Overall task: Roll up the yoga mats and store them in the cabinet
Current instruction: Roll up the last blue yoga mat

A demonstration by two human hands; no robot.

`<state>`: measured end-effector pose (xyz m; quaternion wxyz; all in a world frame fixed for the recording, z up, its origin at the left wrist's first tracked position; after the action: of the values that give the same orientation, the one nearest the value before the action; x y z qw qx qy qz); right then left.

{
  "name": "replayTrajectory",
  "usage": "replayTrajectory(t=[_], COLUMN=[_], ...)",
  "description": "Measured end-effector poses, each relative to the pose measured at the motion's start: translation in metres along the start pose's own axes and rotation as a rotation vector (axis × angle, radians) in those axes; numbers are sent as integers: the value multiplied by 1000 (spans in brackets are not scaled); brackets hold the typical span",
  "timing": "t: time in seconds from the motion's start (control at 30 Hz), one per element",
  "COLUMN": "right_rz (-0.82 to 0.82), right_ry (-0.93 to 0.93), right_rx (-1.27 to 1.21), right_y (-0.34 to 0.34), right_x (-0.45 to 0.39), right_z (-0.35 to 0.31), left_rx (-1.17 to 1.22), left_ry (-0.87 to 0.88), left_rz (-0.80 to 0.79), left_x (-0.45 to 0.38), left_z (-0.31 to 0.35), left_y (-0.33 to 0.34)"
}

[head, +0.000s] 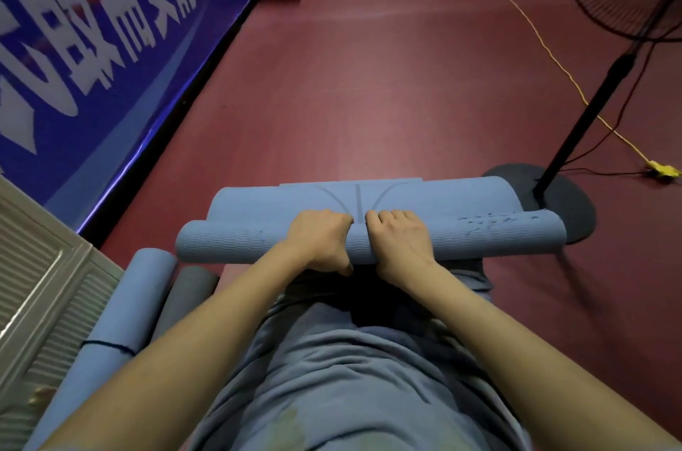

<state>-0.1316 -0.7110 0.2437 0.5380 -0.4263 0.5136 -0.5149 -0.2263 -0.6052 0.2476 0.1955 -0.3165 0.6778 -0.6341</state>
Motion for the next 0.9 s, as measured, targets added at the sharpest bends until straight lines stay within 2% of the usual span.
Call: replayTrajectory(t=[0.13,0.2,0.37,0.5,0.6,0.9], right_rz=[-156,-214,-478,-619,-586,-207], right_ry=[-25,-34,-52,-42,-35,-51], right_rx=[-34,-60,-143,-252,-256,-179], right_y=[-9,-13,-22,-23,-22,-6], right_x=[-9,-15,-34,-49,-49,-33], right_z=[8,12,27,35,36,38], left_rx=[-5,39,71,27,-17,-139], left_ry=[5,-6,-4,-20,-5,7], left_rz=[101,206,468,537,532,309], left_x=[1,5,15,11,5,-9], left_z=[0,0,5,11,11,10], left_y=[-1,1,17,23,24,-3])
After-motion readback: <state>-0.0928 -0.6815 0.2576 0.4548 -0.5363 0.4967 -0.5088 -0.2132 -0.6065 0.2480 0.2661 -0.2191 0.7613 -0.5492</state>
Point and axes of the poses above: each hand's wrist, its own x-axis away from the middle knuckle, its own y-axis out of the palm, z = x × y, the point moved 3 cm from there along -x, towards the middle knuckle, and after that the axes turned 12 degrees about -y, right-handed, at the moved point
